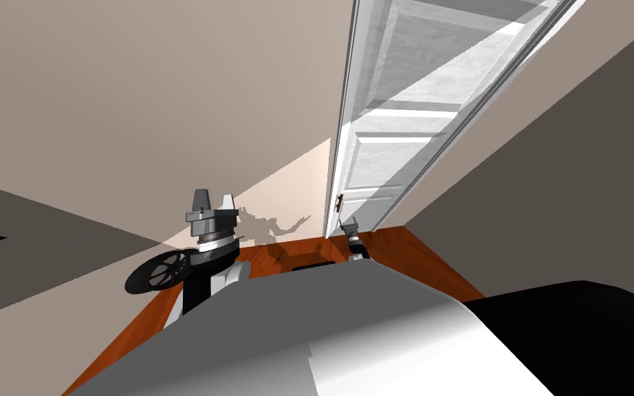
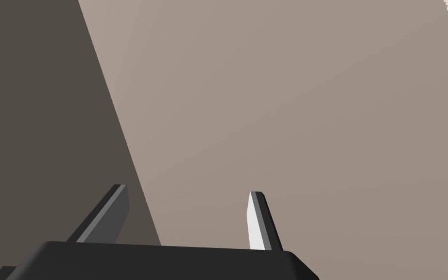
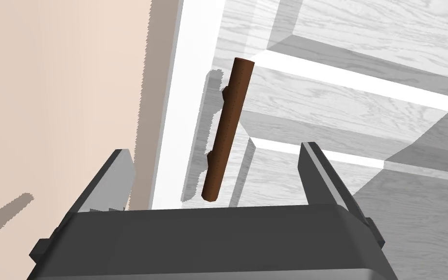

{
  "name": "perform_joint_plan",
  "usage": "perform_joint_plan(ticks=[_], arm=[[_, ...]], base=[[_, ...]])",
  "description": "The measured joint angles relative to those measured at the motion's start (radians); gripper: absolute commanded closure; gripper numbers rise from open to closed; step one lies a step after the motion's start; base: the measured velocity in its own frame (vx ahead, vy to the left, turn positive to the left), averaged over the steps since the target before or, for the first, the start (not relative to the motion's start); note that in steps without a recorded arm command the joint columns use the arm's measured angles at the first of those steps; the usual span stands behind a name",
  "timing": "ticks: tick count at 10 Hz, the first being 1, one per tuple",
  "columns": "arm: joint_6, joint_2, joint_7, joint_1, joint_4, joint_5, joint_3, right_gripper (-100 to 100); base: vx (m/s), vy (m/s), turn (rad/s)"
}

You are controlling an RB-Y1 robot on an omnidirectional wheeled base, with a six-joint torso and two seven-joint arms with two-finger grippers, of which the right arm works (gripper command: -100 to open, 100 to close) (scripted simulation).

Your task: Pull the door open

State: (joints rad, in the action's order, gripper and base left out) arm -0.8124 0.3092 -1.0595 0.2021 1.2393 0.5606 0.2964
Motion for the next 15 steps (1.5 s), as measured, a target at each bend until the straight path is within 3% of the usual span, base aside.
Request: perform_joint_plan(ticks=[2,4,7,11,14,15], arm=[[-0.017,0.016,-0.064,-0.024,-0.072,0.037,0.019,-100],[-0.017,0.036,-0.121,-0.026,-0.105,0.077,0.034,-100],[-0.038,0.057,-0.204,-0.049,-0.192,0.125,0.060,-100],[-0.047,0.081,-0.281,-0.062,-0.254,0.177,0.082,-100],[-0.068,0.091,-0.334,-0.083,-0.322,0.201,0.100,-100],[-0.070,0.092,-0.340,-0.083,-0.325,0.202,0.101,-100]], base=[[0.076,-0.058,0.171],[0.071,-0.056,0.154],[0.058,-0.055,0.123],[0.045,-0.041,0.089],[0.028,-0.025,0.056],[0.126,-0.019,0.131]])
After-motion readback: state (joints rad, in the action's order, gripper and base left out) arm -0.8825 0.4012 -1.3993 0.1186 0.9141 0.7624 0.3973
